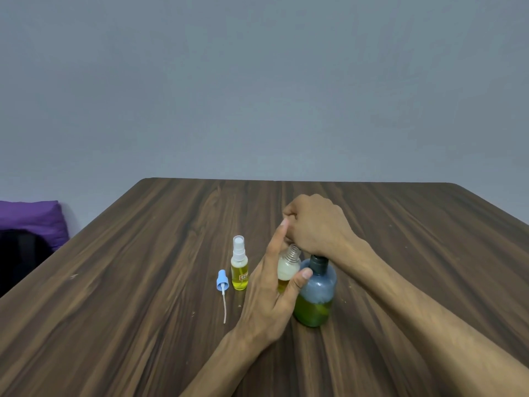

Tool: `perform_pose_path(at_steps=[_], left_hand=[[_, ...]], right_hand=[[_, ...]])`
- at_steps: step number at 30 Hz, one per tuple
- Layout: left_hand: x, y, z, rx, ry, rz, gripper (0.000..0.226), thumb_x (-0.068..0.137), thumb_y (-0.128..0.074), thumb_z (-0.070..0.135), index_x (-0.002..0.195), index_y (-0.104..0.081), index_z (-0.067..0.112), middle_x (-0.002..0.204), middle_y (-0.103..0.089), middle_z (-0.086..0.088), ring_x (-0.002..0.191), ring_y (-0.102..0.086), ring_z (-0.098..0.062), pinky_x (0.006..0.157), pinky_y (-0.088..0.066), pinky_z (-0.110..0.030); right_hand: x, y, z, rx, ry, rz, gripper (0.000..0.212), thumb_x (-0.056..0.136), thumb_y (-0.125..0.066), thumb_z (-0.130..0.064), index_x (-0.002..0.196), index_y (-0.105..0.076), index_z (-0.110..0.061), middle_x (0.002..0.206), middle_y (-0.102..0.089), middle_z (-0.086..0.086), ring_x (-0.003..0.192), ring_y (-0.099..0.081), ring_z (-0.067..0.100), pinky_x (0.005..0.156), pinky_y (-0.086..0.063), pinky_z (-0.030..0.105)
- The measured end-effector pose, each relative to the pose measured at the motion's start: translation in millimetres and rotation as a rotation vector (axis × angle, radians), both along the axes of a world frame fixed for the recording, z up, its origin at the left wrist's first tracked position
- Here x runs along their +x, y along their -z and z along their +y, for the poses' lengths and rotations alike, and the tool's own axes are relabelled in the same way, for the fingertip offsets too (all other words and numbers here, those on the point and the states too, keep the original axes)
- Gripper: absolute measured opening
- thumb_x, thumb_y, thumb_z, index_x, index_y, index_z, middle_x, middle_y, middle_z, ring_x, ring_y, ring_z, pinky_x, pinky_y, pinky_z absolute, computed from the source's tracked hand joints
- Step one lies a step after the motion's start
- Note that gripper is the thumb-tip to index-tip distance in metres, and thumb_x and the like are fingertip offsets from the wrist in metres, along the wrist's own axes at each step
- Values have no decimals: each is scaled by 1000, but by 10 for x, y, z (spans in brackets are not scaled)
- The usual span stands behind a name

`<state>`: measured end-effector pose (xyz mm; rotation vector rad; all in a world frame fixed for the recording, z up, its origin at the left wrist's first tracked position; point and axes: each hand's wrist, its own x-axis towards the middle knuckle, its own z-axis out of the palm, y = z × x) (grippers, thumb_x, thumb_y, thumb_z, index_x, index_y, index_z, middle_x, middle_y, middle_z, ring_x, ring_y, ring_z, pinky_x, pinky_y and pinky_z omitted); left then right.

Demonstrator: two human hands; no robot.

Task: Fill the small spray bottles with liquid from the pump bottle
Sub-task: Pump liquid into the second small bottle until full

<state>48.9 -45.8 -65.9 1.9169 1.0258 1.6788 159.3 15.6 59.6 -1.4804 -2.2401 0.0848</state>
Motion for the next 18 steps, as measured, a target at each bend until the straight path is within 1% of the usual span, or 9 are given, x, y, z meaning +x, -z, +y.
perform_pose_path(at_steps=[2, 5, 8, 10, 11, 14, 15, 17, 18], left_hand=[[4, 12, 1, -3, -2, 6, 82, 103, -66, 21, 165, -20, 50, 149, -53, 35, 138, -56, 1, 111, -42, -15], [-15, 44, 12, -5, -35, 23, 82, 103, -66, 28, 164, -19, 54, 127, -64, 30, 118, -65, -1, 104, -47, -17], [5, 13, 4, -18, 17, -6, 82, 104, -65, 20, 165, -18, 48, 148, -52, 38, 139, -53, 5, 112, -41, -15], [12, 15, 0, 7, 13, -6, 82, 103, -65, 18, 165, -19, 47, 153, -46, 41, 142, -49, 7, 113, -39, -13], [9, 21, 5, -3, 5, 2, 82, 104, -65, 19, 165, -19, 48, 149, -48, 42, 139, -50, 10, 112, -39, -12], [2, 32, -2, -9, -43, 16, 79, 103, -67, 28, 163, -21, 54, 129, -58, 37, 114, -59, 12, 102, -42, -7], [7, 29, -5, -9, -34, 11, 78, 103, -67, 27, 163, -23, 51, 129, -58, 39, 115, -59, 13, 102, -42, -7], [20, 4, -6, -4, -3, -7, 80, 103, -66, 18, 164, -22, 42, 143, -51, 45, 130, -53, 15, 107, -40, -8], [22, -5, -8, 2, 1, -10, 80, 102, -66, 16, 165, -21, 41, 149, -48, 43, 138, -51, 11, 111, -39, -10]], right_hand=[[25, -35, 5, -23, -5, 24, 29, 81, -51, -18, 54, -43, -15, 51, -49, -4, 52, -43, 16, 55, -34, 30], [18, -72, 34, 12, -6, 88, 20, 74, -44, -21, 55, -41, -15, 49, -45, -3, 52, -39, 18, 54, -34, 31], [6, 0, -3, -32, -5, 39, 27, 80, -50, -21, 53, -44, -16, 51, -48, -4, 52, -43, 16, 55, -33, 30], [18, -7, -5, -47, -4, 28, 31, 82, -52, -19, 52, -42, -16, 51, -47, -4, 52, -42, 16, 54, -32, 30], [21, -35, 6, -48, -5, 41, 31, 82, -51, -18, 52, -41, -16, 50, -46, -4, 52, -40, 16, 54, -32, 30], [20, -87, 59, -2, -8, 80, 28, 81, -49, -18, 54, -42, -15, 49, -46, -4, 53, -42, 18, 56, -35, 31], [14, -68, 51, 2, -4, 74, 28, 81, -49, -19, 54, -43, -16, 50, -47, -4, 53, -43, 18, 56, -35, 31], [7, -8, 14, -8, 11, 42, 30, 83, -52, -20, 54, -44, -16, 52, -49, -3, 53, -43, 17, 55, -34, 31], [7, 9, 5, -8, 16, 29, 31, 83, -53, -20, 54, -44, -16, 52, -49, -3, 53, -43, 17, 56, -33, 32]])
